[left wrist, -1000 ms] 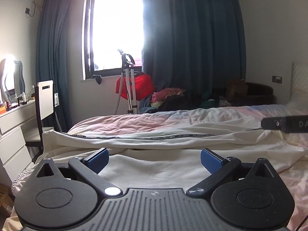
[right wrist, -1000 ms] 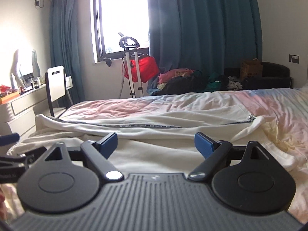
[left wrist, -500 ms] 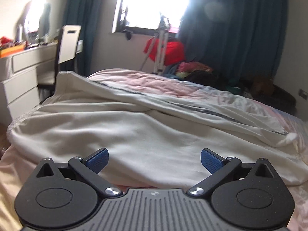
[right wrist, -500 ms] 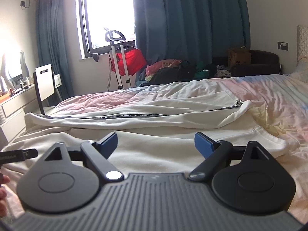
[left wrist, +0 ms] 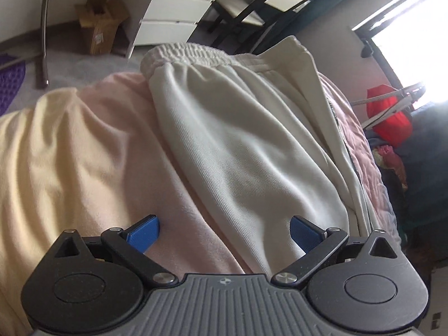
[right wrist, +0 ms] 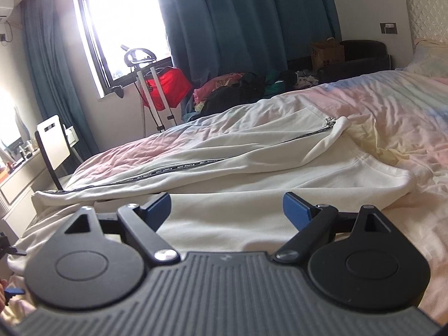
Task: Fold clothes
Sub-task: 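Grasp the elastic waistband with the left gripper while the right gripper grasps the leg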
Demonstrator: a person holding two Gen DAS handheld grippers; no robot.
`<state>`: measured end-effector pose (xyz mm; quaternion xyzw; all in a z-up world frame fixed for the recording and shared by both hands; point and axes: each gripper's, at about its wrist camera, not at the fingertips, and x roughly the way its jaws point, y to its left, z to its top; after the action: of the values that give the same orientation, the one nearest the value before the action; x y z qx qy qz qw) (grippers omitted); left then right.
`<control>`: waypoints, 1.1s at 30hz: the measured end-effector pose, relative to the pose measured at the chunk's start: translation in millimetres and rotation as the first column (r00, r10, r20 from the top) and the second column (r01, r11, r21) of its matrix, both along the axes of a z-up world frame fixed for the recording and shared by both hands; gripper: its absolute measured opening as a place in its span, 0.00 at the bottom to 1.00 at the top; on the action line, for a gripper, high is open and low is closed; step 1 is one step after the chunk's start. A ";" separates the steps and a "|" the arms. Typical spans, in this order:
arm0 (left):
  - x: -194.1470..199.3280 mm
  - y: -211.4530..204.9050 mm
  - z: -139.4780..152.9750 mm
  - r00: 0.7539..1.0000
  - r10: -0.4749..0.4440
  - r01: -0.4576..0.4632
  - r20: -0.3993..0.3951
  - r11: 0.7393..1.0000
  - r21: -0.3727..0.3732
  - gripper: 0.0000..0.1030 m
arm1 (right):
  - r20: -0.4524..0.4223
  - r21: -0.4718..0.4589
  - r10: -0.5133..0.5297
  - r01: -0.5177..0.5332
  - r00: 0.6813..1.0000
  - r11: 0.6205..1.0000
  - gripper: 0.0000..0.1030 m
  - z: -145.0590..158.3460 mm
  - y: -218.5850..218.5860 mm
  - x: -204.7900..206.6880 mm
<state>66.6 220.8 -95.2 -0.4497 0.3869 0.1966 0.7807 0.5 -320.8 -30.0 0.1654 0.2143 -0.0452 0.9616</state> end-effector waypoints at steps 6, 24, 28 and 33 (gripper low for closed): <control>15.9 35.6 -1.4 0.999 -0.043 0.044 0.020 0.997 -0.056 0.95 | -0.038 0.106 -0.016 0.020 0.999 0.994 0.86 -6.7 -17.1 3.5; -38.0 92.8 -49.7 0.918 0.273 -0.076 0.289 0.834 -0.546 0.91 | -0.198 0.564 -0.073 0.175 0.977 0.807 0.86 -58.4 -86.6 11.9; -43.5 103.2 -58.7 0.862 0.336 -0.023 0.379 0.774 -0.633 0.87 | -0.211 0.741 -0.148 0.256 0.966 0.621 0.86 -77.8 -140.0 8.0; -34.1 96.9 -54.8 0.919 0.248 -0.054 0.307 0.848 -0.527 0.74 | -0.275 0.796 -0.321 0.402 0.906 0.452 0.87 -108.7 -194.3 -3.6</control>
<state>32.5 317.7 -150.0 -0.6972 0.2365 0.0629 0.6738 -3.0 -515.1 -138.6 0.6444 0.2097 -0.1471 0.7205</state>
